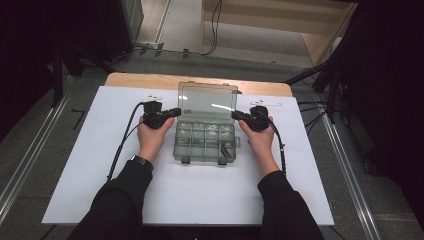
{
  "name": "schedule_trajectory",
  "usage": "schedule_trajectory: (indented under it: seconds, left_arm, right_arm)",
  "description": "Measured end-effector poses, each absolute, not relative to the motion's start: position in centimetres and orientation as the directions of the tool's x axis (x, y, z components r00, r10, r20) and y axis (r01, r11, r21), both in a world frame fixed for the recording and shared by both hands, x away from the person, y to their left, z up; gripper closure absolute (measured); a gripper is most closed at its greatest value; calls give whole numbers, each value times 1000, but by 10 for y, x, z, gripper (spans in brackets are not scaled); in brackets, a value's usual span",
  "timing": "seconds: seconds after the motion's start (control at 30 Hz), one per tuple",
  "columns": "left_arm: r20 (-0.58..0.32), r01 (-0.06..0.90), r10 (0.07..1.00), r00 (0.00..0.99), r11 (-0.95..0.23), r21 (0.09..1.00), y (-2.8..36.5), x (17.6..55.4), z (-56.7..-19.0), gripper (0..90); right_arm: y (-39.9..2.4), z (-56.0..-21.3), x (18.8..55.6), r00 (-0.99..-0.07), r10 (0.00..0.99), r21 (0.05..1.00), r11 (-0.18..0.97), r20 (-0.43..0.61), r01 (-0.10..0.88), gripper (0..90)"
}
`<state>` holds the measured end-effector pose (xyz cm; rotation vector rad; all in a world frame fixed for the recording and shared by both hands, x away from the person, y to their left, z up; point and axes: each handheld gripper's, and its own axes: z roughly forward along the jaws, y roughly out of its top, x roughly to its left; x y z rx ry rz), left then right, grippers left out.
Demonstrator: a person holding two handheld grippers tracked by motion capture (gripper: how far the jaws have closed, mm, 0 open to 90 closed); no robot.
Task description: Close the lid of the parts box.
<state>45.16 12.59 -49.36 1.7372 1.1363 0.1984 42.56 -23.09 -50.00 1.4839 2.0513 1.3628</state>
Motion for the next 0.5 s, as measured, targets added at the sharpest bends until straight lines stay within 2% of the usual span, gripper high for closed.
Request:
schedule_trajectory:
  seconds: [0.03, 0.13, 0.27, 0.5]
  left_arm:
    - [-352, 591, 761, 545, -50, 805, 126, 451, -494, 822]
    - [-346, 579, 759, 552, -50, 813, 126, 451, -495, 824]
    - [-311, 551, 759, 572, -75, 831, 126, 449, -494, 828]
    - [-278, 519, 764, 583, -87, 850, 125, 446, -495, 831]
  right_arm:
    - [-231, -499, 426, -432, 853, 804, 26, 292, 595, 662]
    - [-233, -494, 427, -420, 852, 818, -17, 314, 576, 661]
    - [-234, -483, 432, -419, 857, 824, -12, 300, 566, 663]
    - [-233, -472, 440, -421, 846, 818, -31, 328, 575, 733]
